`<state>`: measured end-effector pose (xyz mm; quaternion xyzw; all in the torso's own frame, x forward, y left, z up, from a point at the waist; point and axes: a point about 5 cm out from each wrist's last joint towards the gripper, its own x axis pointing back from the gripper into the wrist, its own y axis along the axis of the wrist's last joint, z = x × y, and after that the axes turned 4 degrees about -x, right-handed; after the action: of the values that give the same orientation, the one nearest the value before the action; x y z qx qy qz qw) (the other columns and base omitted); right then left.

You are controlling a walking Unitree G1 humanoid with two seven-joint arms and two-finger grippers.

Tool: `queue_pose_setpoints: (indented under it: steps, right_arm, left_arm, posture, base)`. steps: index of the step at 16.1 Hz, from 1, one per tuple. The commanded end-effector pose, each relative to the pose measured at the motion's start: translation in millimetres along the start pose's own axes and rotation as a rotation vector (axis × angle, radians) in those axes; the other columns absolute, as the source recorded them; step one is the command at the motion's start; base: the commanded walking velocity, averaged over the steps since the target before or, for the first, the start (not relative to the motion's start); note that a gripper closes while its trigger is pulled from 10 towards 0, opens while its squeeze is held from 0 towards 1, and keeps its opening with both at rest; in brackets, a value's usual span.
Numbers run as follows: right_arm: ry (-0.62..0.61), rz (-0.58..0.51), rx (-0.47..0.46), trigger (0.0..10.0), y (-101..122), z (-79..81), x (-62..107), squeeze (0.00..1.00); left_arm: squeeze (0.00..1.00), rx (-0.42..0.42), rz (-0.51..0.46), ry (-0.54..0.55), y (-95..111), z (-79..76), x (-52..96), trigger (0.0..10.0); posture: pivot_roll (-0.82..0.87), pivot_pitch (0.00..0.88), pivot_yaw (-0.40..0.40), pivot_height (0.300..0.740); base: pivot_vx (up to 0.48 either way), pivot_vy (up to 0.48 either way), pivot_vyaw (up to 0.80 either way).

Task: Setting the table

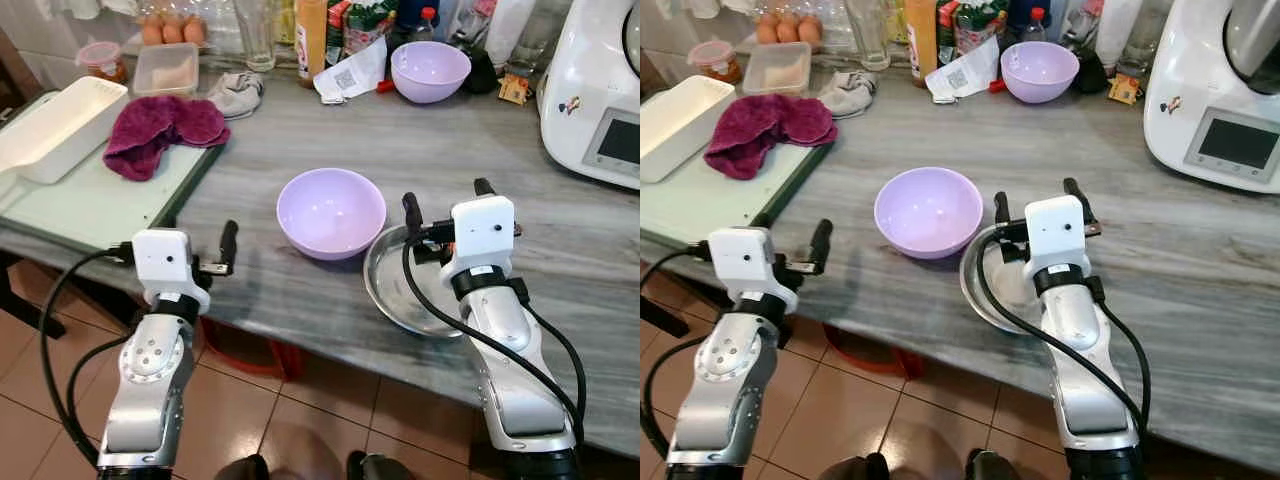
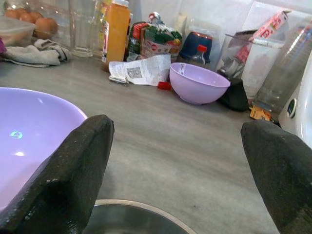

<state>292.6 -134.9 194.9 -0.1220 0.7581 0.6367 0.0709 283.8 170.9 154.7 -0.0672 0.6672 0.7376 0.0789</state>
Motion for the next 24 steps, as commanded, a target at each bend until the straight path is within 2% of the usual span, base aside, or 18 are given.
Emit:
queue_pose_setpoints:
  steps: [1,4,5,6,11,14,17,24]
  right_arm:
    - [0.015,0.004,-0.006,10.0,-1,2.8,0.6,1.00]
    - [0.021,0.005,-0.009,10.0,-1,4.0,-2.1,1.00]
    - [0.023,0.006,-0.005,10.0,-1,4.5,-1.9,0.27]
    - [0.015,0.011,-0.007,10.0,-1,3.5,-2.3,0.00]
    - [0.003,0.042,-0.033,10.0,-7,5.1,-0.3,0.00]
    - [0.019,0.019,-0.052,10.0,-3,9.9,-7.5,0.00]
    - [0.025,0.020,-0.052,10.0,-4,9.5,-8.4,0.00]
    - [0.015,0.014,-0.047,10.0,-3,7.4,-12.9,0.00]
  left_arm:
    - [1.00,-0.014,-0.015,0.029,3,4.3,3.5,10.0]
    - [1.00,-0.017,0.015,0.033,1,-0.8,3.7,10.0]
    - [0.01,-0.002,0.020,0.019,0,-3.0,4.4,10.0]
    - [0.00,-0.011,0.020,0.001,0,-6.4,4.2,10.0]
    - [0.00,-0.006,0.042,-0.018,0,-11.7,-2.0,10.0]
    - [0.00,-0.008,0.039,-0.010,3,-11.4,-5.4,10.0]
    - [0.00,0.001,0.055,0.003,1,-11.3,-3.6,10.0]
    - [0.00,-0.006,0.058,0.003,1,-13.1,-9.5,10.0]
  posture:
    - [-0.11,0.208,-0.015,0.740]
    - [-0.11,0.212,-0.011,0.740]
    - [-0.11,0.212,-0.007,0.740]
    - [-0.11,0.211,-0.004,0.740]
    - [-0.10,0.199,0.006,0.740]
    - [-0.09,0.202,-0.001,0.740]
    - [-0.09,0.204,-0.006,0.740]
    - [-0.10,0.193,-0.004,0.740]
  base:
    - [0.000,0.000,0.00]
    - [0.000,0.000,0.00]
    - [0.000,0.000,0.00]
    - [0.000,0.000,0.00]
    - [0.000,0.000,-0.60]
    - [0.000,0.000,-0.18]
    - [-0.291,0.000,0.00]
    - [-0.341,0.000,0.00]
